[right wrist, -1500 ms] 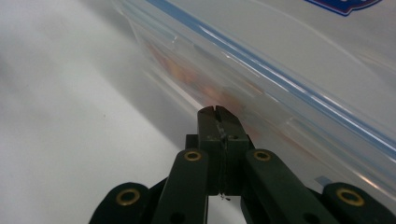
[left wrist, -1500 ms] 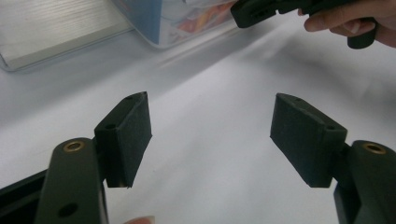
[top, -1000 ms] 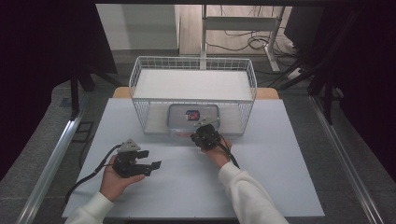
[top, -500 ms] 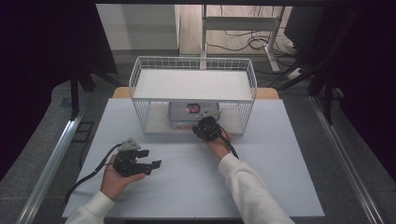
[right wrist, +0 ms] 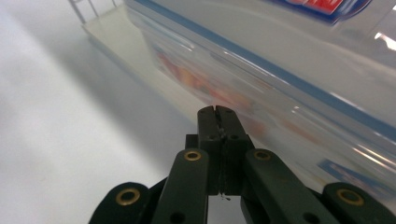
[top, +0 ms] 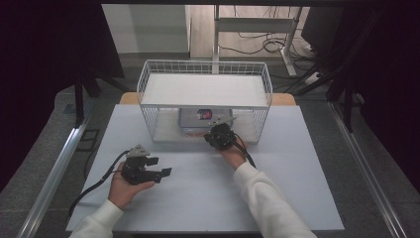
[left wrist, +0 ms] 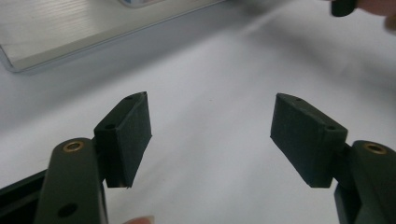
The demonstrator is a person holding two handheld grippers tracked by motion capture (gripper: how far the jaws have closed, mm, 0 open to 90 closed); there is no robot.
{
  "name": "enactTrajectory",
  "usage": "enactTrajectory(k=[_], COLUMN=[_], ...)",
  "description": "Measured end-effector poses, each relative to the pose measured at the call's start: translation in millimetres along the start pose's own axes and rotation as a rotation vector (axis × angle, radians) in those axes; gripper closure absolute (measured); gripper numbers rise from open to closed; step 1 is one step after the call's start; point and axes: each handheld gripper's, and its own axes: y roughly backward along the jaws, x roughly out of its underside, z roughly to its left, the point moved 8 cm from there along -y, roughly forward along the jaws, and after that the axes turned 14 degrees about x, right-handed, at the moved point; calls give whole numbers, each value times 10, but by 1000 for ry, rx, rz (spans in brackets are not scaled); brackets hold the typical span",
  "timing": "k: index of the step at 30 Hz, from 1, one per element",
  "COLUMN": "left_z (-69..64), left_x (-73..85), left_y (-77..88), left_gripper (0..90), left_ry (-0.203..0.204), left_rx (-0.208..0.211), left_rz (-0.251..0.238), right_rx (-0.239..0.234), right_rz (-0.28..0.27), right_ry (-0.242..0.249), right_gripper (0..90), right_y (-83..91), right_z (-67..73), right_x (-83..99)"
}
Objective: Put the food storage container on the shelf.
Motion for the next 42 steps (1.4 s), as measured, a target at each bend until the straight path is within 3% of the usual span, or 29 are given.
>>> enactTrajectory(k=[3,12,20,23,27,28,29,31,32,34,42], left_z=[-3,-27,-2,5,12,12,12,5,2,-2,7], left_x=[-19,-31,-15,-33,-38,-35,-31,-24,-23,-22,-30], left_y=[13,40,52,65,65,61,59,52,52,55,42], left_gripper=[287,283,275,275,275,274,274,273,272,272,271], left_ry=[1,8,-10,-6,-1,-3,-5,-6,-6,-7,-11], left_rx=[3,14,-4,-4,-10,-11,-11,-10,-9,-8,-4], left_rz=[-11,-28,-7,-16,-21,-20,-17,-14,-14,-14,-14], right_rx=[9,21,34,26,12,8,6,33,59,73,77], right_rz=[-9,-5,1,20,35,34,29,8,5,10,14], right_ry=[31,27,-70,-111,-125,-123,-121,-123,-124,-120,-140], right_gripper=[887,887,886,886,874,848,761,478,380,300,175], right_y=[167,749,1378,1481,1518,1519,1517,1498,1482,1474,1494], right_z=[8,-124,-372,-459,-514,-513,-509,-507,-510,-501,-551], right_x=[37,415,932,1100,1203,1207,1204,1177,1163,1150,1161])
